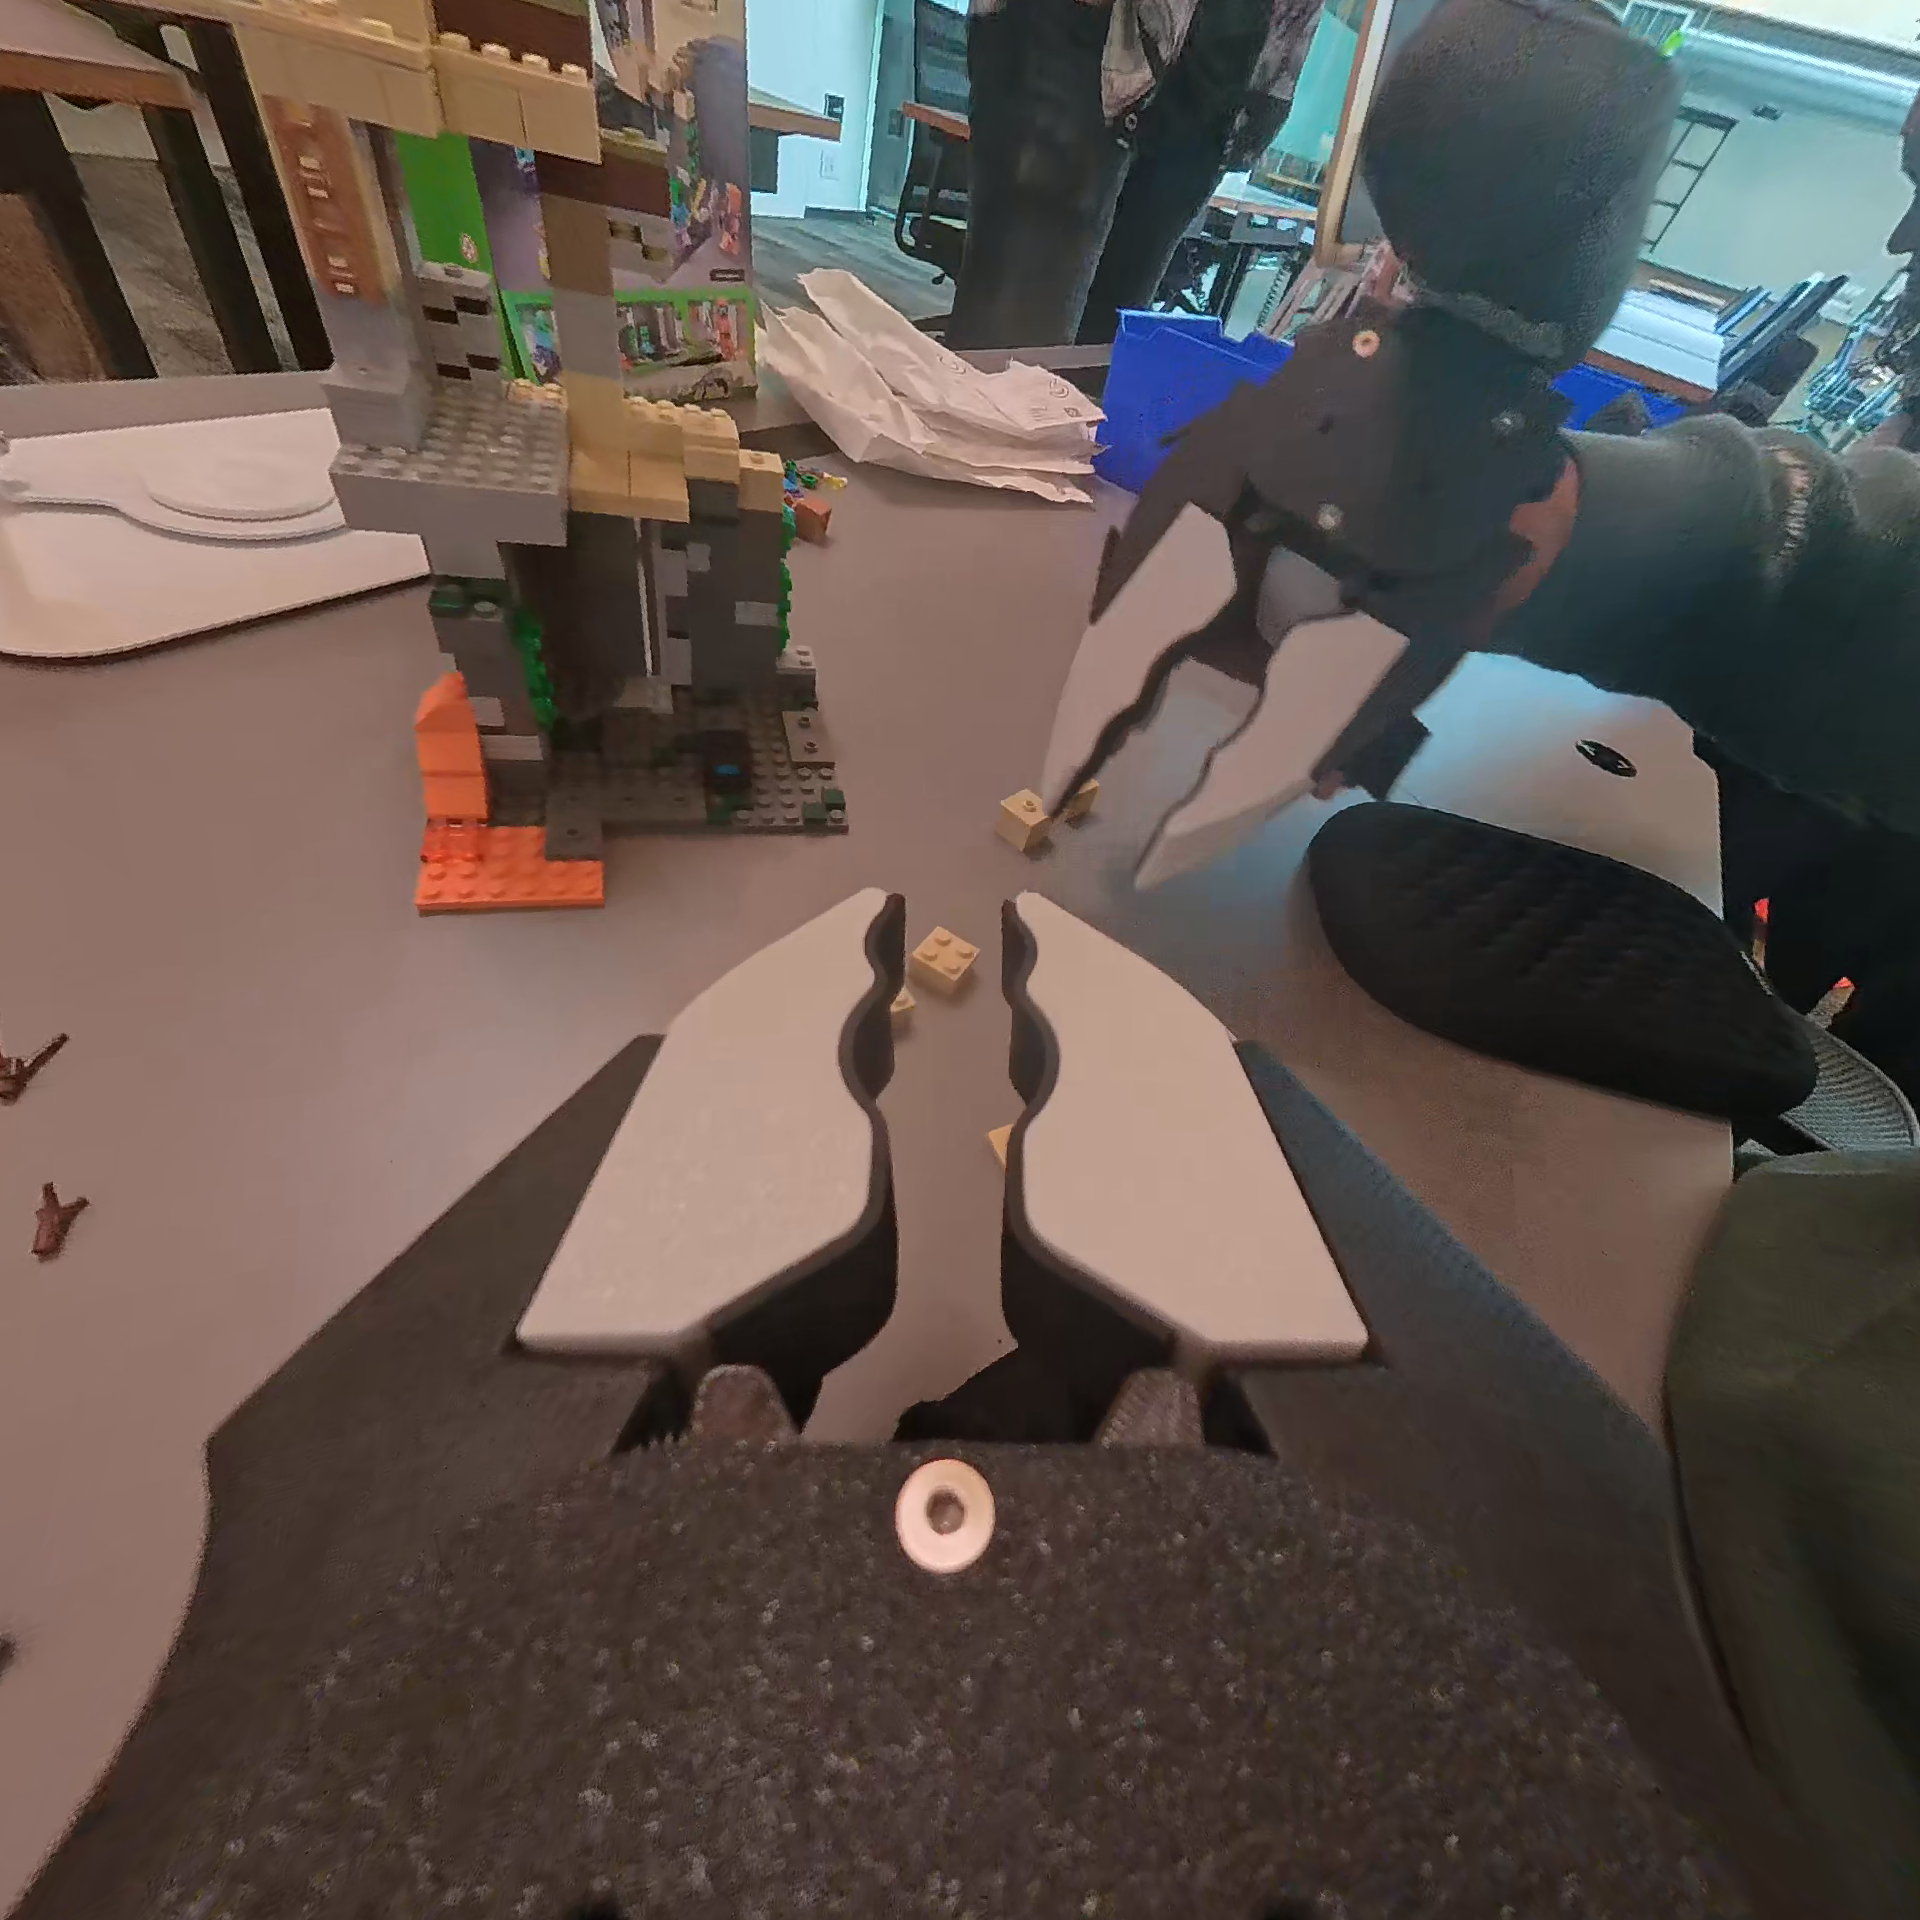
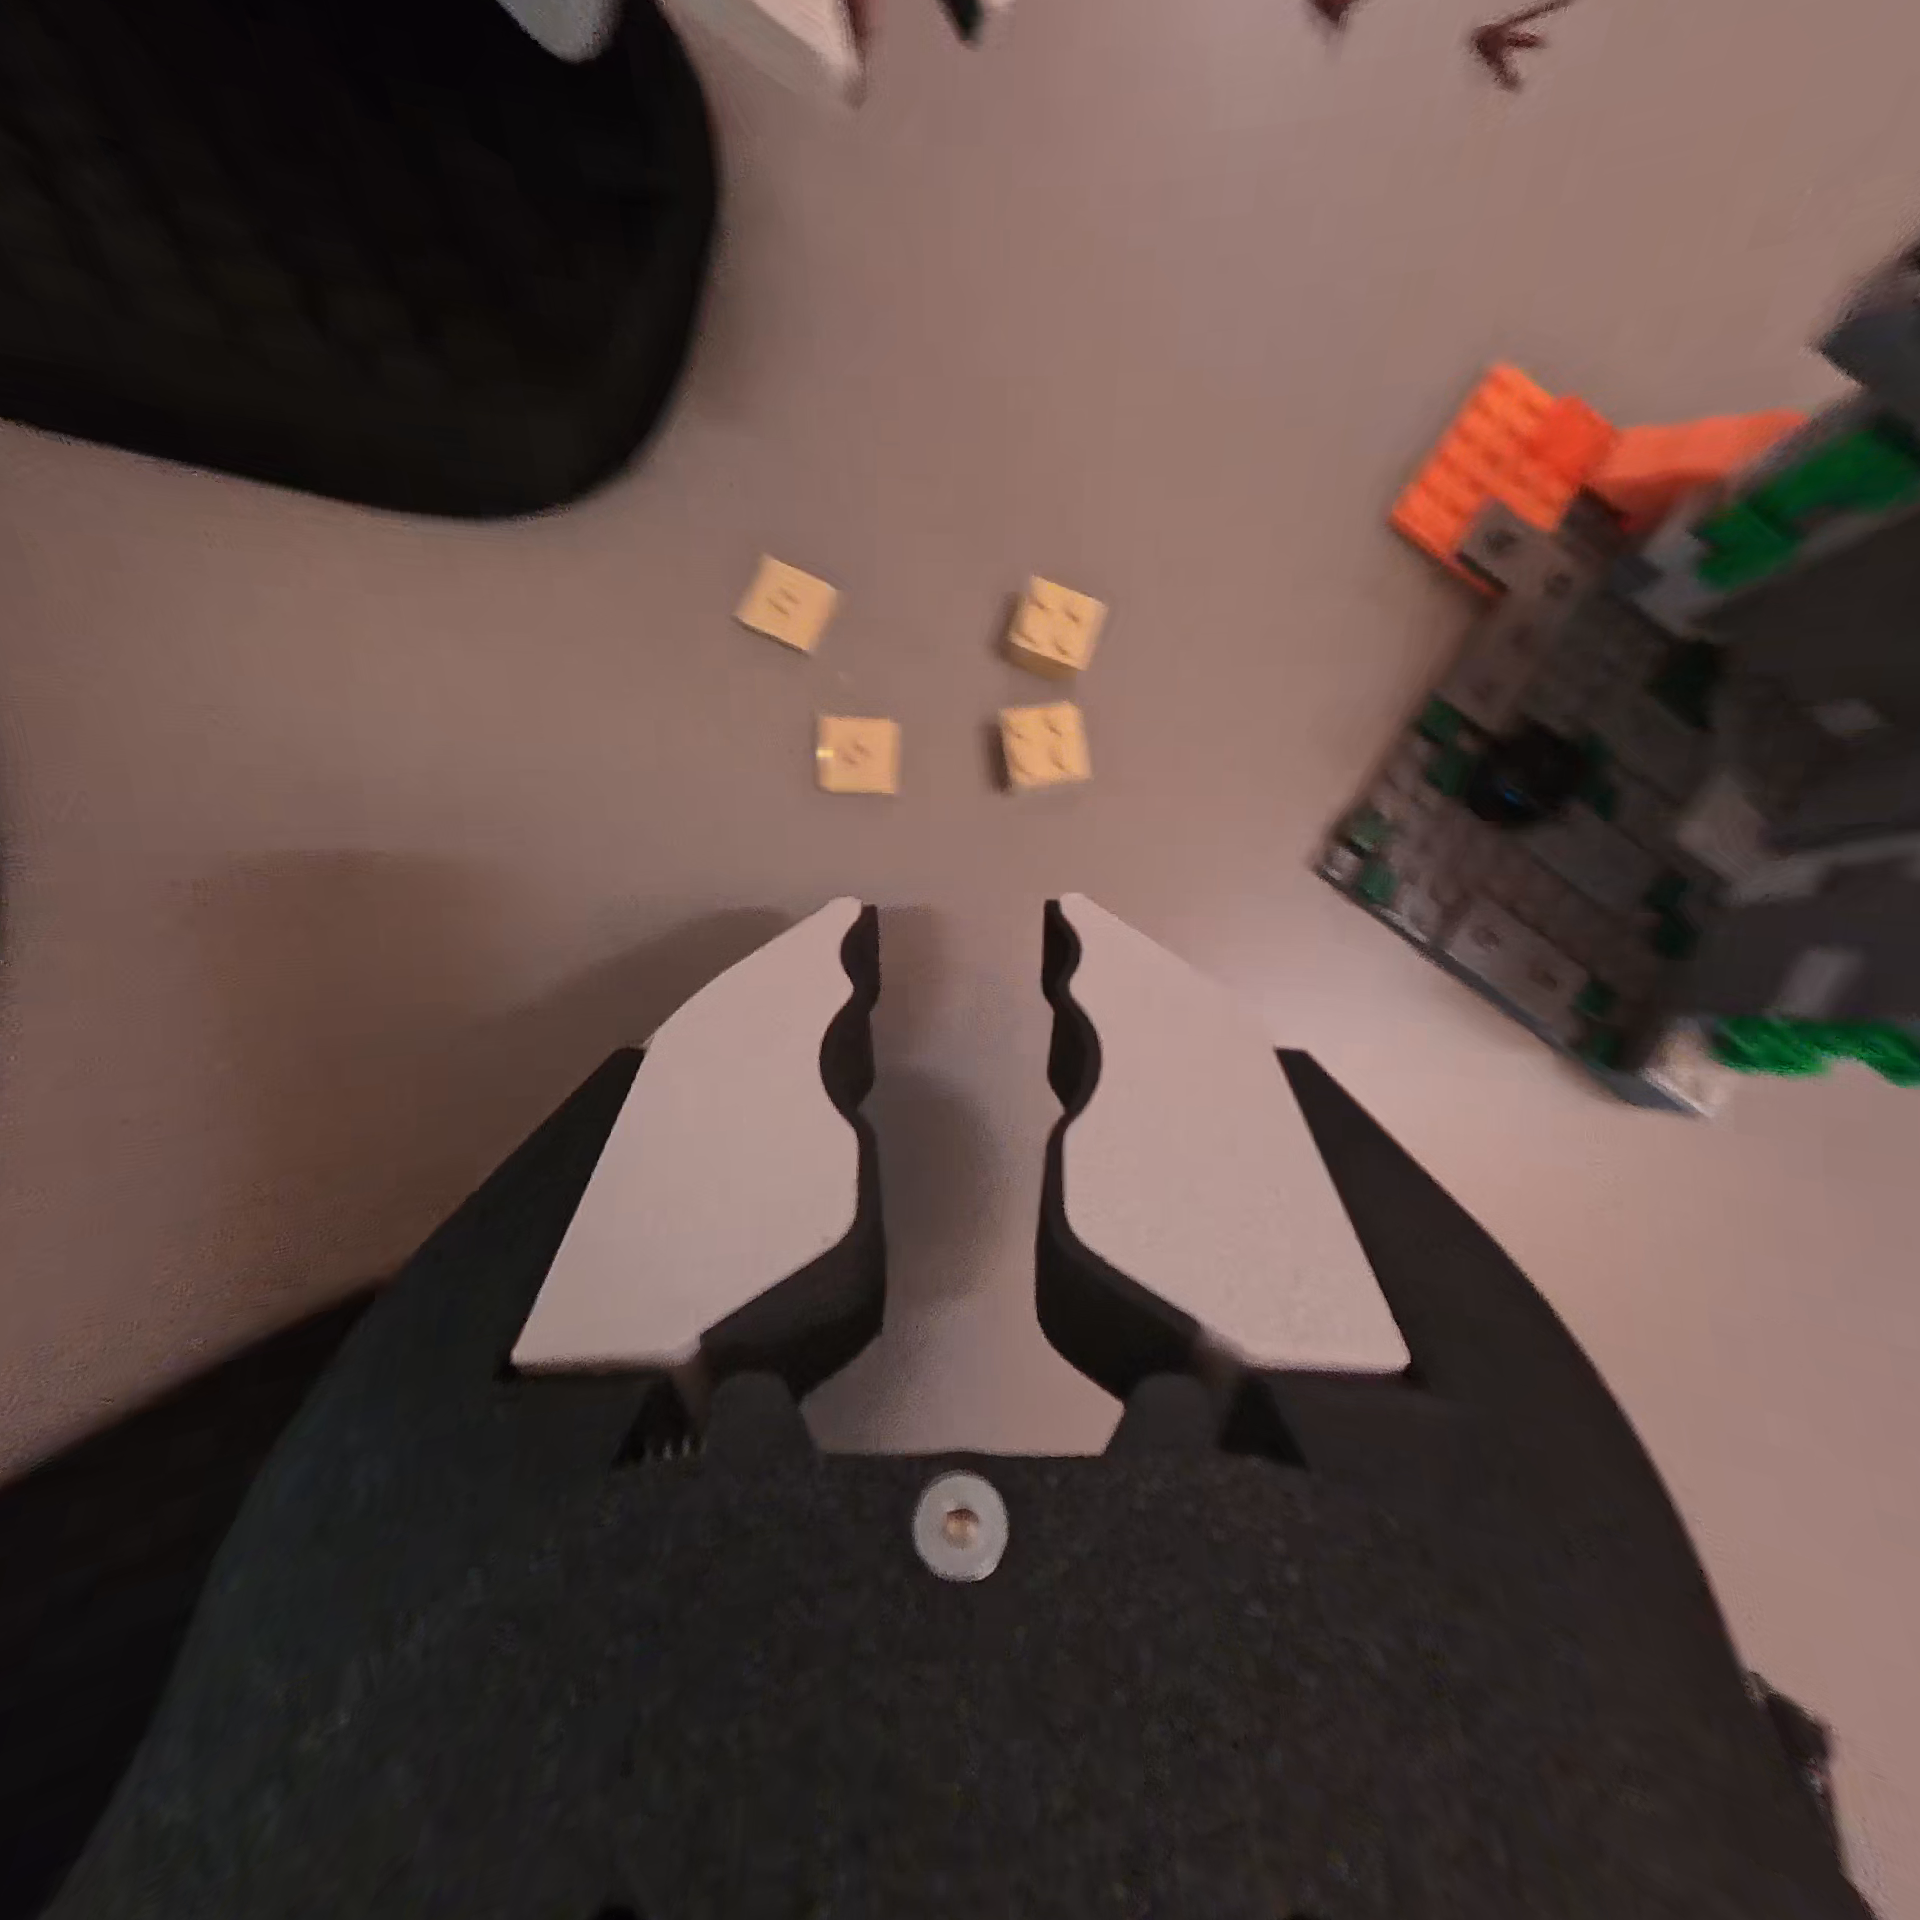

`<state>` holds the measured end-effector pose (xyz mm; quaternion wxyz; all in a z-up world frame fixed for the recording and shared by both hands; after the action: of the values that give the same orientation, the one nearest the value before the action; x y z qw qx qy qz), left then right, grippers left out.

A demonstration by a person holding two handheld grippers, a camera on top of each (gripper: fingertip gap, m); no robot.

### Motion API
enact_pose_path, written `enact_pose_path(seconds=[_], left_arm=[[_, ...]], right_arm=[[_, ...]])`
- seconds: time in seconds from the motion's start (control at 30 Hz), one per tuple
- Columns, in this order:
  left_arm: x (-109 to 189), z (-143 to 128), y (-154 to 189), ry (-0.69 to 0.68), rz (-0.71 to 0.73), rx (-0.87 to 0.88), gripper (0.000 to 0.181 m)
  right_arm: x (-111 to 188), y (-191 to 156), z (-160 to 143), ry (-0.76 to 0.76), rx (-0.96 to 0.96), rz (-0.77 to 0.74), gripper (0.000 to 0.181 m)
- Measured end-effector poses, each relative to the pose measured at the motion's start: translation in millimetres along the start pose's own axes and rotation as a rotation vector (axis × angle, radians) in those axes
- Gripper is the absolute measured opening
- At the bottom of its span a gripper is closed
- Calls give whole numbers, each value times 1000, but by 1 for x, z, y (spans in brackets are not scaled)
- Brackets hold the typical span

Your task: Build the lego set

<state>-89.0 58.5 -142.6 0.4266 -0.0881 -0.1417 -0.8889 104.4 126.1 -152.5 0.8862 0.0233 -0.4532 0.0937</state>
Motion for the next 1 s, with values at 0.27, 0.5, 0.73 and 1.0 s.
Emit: enact_pose_path(seconds=[0.27, 0.5, 0.73, 1.0], left_arm=[[4, 1, 5, 32, 20, -67, 11], [9, 0, 7, 49, 77, -155, 8], [9, -1, 8, 49, 77, -159, 8], [8, -3, 7, 45, 71, -153, 7]], right_arm=[[-47, -14, 18, -44, -81, 90, 30], [-54, -7, 21, -96, -75, 82, 15], [-30, 8, 30, -52, -20, 26, 15], [-40, 28, 28, -129, 31, 62, 15]])
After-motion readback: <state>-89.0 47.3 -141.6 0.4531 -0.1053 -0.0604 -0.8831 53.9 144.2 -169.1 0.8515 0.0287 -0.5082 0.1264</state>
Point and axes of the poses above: each gripper's, where its closed fingertips meet, x back along the fingers, z out of its top, y = z × x across the jaws, the point moved 8 cm from there along x, back along the fingers, and after that the axes turned 8 degrees about z, right-handed, at the moved point
